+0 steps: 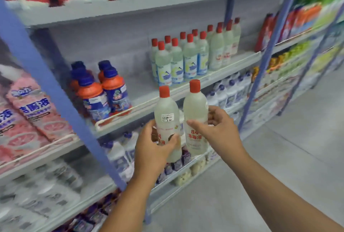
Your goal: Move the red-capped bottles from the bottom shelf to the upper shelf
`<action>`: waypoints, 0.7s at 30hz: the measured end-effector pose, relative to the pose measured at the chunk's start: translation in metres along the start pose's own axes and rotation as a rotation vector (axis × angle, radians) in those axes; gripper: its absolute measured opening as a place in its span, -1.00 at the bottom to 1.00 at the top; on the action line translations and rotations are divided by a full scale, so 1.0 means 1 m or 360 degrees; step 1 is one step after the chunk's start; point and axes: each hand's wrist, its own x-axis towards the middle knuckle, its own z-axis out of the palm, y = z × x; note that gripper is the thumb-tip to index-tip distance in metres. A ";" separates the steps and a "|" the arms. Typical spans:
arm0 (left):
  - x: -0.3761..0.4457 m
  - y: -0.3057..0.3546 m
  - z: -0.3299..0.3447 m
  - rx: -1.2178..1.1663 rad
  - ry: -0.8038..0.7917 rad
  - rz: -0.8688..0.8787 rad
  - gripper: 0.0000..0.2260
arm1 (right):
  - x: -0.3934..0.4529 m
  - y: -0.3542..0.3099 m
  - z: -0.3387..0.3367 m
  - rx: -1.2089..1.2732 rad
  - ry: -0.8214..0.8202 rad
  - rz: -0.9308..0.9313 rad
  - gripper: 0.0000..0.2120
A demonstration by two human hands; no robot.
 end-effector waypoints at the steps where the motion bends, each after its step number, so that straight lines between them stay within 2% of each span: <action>1: 0.007 0.012 0.022 -0.0012 -0.0010 0.0004 -0.53 | 0.013 0.000 -0.023 -0.0004 0.0019 -0.0006 -0.59; 8: 0.064 0.074 0.150 -0.0061 -0.0096 0.0084 -0.56 | 0.107 0.009 -0.136 0.0025 0.0166 -0.0018 -0.62; 21: 0.239 0.109 0.349 -0.0049 -0.0194 0.0239 -0.46 | 0.339 0.055 -0.234 -0.0038 0.0177 -0.0108 -0.60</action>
